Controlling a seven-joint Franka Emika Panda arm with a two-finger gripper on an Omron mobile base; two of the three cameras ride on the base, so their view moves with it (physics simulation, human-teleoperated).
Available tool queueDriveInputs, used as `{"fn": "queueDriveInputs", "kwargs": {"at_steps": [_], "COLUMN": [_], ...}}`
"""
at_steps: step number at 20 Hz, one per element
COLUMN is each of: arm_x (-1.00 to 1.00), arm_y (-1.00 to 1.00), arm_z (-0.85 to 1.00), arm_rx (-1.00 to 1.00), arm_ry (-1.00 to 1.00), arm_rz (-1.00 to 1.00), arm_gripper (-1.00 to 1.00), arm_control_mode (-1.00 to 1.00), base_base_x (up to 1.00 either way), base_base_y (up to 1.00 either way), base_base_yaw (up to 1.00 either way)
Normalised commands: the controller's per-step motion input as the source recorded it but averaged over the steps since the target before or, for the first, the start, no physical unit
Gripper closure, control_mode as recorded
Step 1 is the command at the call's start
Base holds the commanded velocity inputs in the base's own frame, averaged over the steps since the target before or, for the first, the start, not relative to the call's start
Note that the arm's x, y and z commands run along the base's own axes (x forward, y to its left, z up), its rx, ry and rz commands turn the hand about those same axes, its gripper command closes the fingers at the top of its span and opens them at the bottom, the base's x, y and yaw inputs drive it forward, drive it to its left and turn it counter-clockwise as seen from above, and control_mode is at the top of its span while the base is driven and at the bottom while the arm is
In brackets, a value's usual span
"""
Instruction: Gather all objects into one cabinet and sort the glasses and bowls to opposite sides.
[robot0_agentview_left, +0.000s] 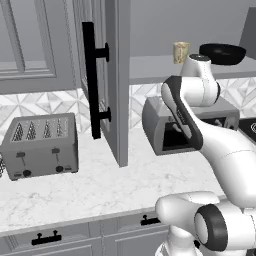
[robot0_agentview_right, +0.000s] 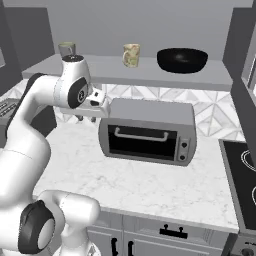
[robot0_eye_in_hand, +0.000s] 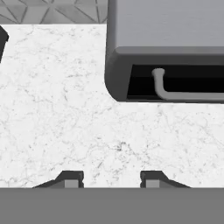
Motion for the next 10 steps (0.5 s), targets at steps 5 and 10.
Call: {"fn": "queueDriveInputs", "kwargs": {"at_steps": [5,10], "arm_x": [-0.08,0.0], "arm_y": [0.0,0.0], "arm_z": [0.0,0.0], "arm_rx": [0.0,0.0], "arm_ry": [-0.01,0.0], "arm_rz": [0.0,0.0], "arm_gripper": [-1.0,-1.0], "arm_control_mode": [1.0,1.0], "base_base_x": [-0.16,-0.66], "base_base_y": [0.0,0.0], "base_base_yaw": [0.0,0.0]}}
